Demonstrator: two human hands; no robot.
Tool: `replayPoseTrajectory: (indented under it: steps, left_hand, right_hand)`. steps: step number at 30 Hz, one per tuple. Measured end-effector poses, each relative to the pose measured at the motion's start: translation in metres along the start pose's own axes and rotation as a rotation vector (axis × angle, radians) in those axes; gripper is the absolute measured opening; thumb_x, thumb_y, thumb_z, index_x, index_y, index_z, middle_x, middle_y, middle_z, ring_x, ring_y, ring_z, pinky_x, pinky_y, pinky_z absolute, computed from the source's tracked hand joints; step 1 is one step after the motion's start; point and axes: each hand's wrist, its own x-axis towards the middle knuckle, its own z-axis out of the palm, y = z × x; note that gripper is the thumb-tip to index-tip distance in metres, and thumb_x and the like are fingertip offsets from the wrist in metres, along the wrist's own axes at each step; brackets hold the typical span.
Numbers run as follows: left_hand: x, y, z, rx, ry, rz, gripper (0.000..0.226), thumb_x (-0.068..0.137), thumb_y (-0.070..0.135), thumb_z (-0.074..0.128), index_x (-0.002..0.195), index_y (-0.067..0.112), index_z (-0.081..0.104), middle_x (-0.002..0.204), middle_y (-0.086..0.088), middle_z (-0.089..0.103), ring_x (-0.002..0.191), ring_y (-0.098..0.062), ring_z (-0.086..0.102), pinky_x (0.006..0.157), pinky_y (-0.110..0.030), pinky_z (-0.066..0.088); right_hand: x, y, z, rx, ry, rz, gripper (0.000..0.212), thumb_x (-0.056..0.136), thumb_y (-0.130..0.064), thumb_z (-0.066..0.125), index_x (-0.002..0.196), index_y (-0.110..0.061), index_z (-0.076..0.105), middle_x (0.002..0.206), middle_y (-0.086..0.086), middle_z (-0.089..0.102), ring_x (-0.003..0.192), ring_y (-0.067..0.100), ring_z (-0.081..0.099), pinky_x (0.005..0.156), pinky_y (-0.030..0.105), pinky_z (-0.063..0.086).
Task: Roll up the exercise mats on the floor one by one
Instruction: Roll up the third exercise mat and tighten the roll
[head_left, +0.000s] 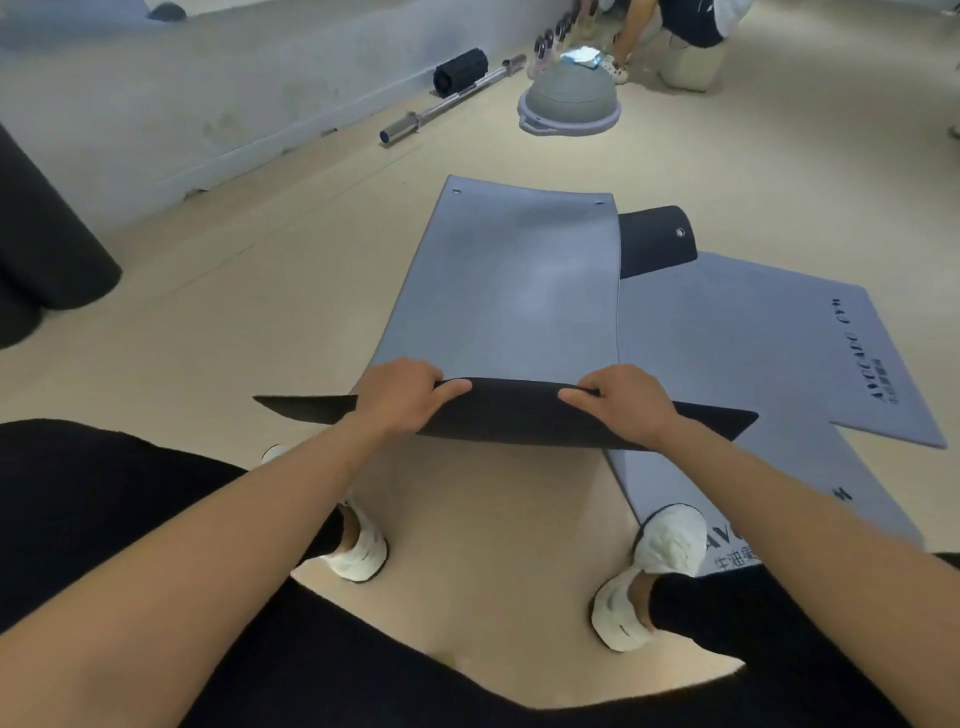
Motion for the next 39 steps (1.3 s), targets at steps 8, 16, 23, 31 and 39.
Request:
replayPoseTrajectory:
  steps: [8,16,23,31,39]
  left_hand:
    - [0.059,0.005,0.086,0.051,-0.171,-0.098,0.07,0.096,0.076,0.039,0.067,0.017,0.061,0.065,0.001,0.061,0.064,-0.019,0.059,0.064,-0.033,0.045]
    - [0.11,-0.007,0.154,0.128,-0.34,-0.06,0.069,0.093,0.079,0.041,0.076,0.018,0.071,0.069,0.002,0.066,0.067,-0.019,0.062,0.066,-0.032,0.048]
    - [0.066,-0.023,0.215,0.256,0.087,0.309,0.032,0.101,0.045,0.057,0.115,0.017,0.067,0.116,-0.008,0.068,0.106,-0.031,0.061,0.091,-0.043,0.045]
    - [0.033,-0.019,0.249,0.39,-0.22,0.273,0.112,0.076,0.086,0.051,0.16,0.014,0.031,0.164,-0.02,0.029,0.152,-0.037,0.027,0.127,-0.052,0.015]
    - [0.065,-0.027,0.262,0.397,-0.381,0.314,0.106,0.068,0.097,0.041,0.142,0.021,0.05,0.134,-0.003,0.063,0.121,-0.027,0.056,0.105,-0.043,0.04]
  right_hand:
    - [0.017,0.054,0.115,-0.223,0.235,-0.076,0.047,0.09,-0.034,0.077,0.13,-0.015,0.064,0.124,0.011,0.065,0.11,0.035,0.062,0.098,0.049,0.048]
    - [0.025,0.072,0.211,-0.281,-0.108,0.016,0.111,0.082,-0.082,0.054,0.163,-0.019,0.014,0.17,0.014,0.015,0.157,0.04,0.011,0.122,0.068,0.002]
    - [0.042,0.079,0.267,-0.208,-0.235,0.07,0.116,0.075,-0.094,0.044,0.162,-0.024,0.014,0.168,0.015,0.013,0.157,0.039,0.004,0.121,0.07,-0.005]
    - [0.047,0.095,0.289,-0.142,-0.271,0.041,0.115,0.07,-0.097,0.026,0.158,-0.023,0.029,0.155,0.007,0.039,0.146,0.034,0.03,0.12,0.069,0.006]
    - [0.054,0.096,0.286,-0.061,-0.379,0.08,0.102,0.08,-0.09,0.039,0.158,-0.025,0.033,0.159,0.0,0.04,0.151,0.031,0.026,0.122,0.066,0.003]
